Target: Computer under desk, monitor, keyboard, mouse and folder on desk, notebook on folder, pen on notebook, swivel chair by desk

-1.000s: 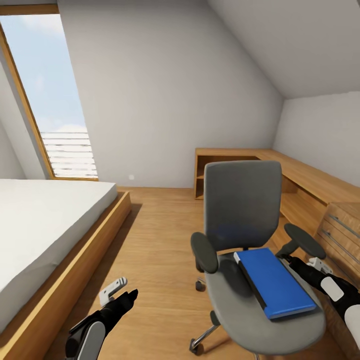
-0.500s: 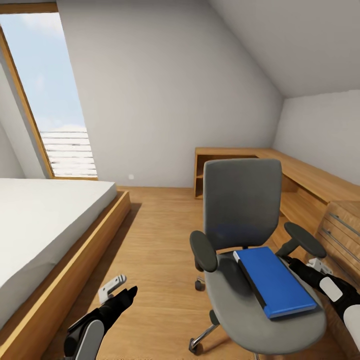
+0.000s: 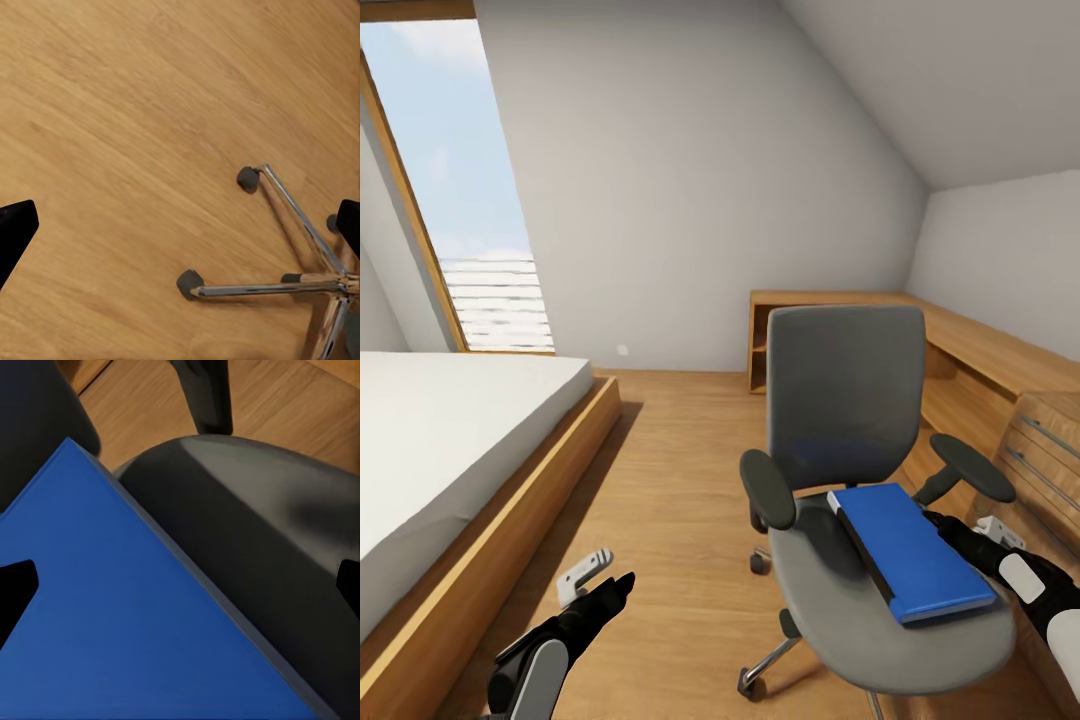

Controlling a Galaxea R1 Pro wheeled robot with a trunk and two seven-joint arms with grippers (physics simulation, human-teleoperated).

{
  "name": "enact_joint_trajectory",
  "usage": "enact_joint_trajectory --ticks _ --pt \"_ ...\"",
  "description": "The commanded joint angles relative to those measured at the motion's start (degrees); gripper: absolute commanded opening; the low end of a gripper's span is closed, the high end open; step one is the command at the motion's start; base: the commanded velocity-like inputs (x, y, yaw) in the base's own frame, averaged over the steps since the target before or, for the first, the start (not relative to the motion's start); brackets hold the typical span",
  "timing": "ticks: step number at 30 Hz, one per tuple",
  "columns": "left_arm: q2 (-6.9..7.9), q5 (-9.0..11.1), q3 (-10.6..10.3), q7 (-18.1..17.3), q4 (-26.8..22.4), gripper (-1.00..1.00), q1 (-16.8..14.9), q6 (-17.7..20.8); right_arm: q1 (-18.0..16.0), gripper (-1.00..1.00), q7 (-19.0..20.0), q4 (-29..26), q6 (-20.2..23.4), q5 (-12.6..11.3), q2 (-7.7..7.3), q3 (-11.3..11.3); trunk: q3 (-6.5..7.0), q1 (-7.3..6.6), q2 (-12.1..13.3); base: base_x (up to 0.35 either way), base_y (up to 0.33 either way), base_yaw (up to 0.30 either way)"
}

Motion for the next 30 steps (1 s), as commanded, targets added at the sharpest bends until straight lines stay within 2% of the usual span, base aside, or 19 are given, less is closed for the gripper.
enact_joint_trajectory --ticks 1,11,30 --pt "-0.04 0.61 0.06 0.46 -0.08 1.00 -0.04 0.17 -0.03 1.00 0.19 -0.05 0.42 -0.29 0.01 -0.32 -0.24 0.22 -0.44 0.000 0.000 0.000" --pt "-0.04 0.61 0.04 0.46 0.01 1.00 -0.04 0.20 -0.03 1.00 0.48 -0.05 0.42 -0.29 -0.06 -0.33 -2.04 2.41 -4.45 0.000 0.000 0.000" --pt "-0.04 0.69 0.02 0.30 0.33 1.00 -0.04 0.26 -0.03 1.00 0.54 0.04 0.42 -0.27 0.00 -0.32 -2.04 2.41 -4.45 0.000 0.000 0.000"
